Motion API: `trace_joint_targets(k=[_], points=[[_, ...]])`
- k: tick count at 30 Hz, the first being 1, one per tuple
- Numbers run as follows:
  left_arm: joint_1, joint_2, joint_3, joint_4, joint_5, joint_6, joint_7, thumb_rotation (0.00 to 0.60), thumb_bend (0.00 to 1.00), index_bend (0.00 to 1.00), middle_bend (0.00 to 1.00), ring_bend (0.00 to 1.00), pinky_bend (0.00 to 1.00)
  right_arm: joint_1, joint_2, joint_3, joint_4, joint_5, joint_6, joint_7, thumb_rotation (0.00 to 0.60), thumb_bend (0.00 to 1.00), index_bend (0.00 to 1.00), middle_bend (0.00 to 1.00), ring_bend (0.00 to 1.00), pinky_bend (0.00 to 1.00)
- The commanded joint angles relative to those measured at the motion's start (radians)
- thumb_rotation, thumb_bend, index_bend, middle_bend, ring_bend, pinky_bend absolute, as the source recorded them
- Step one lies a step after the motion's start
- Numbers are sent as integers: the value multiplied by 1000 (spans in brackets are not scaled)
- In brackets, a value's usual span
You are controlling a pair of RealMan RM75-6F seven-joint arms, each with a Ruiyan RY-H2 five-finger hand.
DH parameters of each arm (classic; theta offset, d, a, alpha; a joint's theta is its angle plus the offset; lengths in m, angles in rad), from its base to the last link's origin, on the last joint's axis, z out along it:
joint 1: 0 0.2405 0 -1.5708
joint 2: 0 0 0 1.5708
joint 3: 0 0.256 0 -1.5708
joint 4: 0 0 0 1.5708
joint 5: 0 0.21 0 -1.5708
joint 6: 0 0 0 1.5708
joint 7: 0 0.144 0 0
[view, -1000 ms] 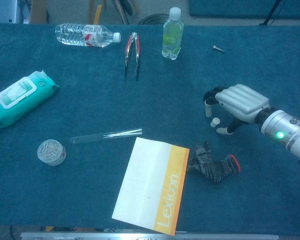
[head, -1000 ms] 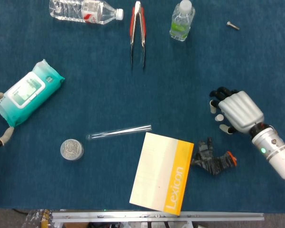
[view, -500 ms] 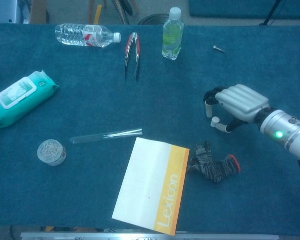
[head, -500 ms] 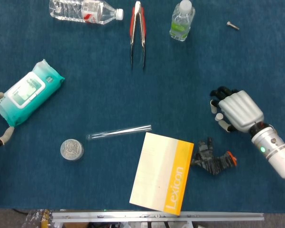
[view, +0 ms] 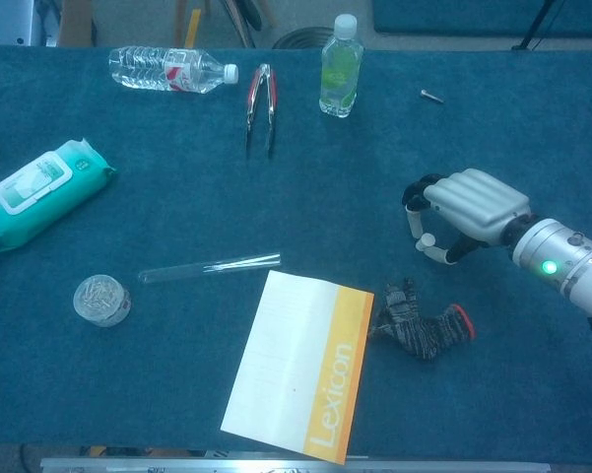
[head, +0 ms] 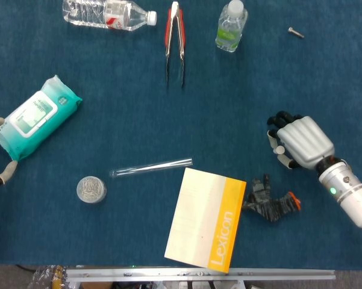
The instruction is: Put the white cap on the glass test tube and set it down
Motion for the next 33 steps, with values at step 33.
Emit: trace_joint_targets(k=[33], points=[[-73, 32, -2, -12, 3, -121, -39, 370, 248, 217, 216, 97, 131, 46, 128, 143, -154, 99, -35, 165, 600, 310, 617, 313, 174, 393]])
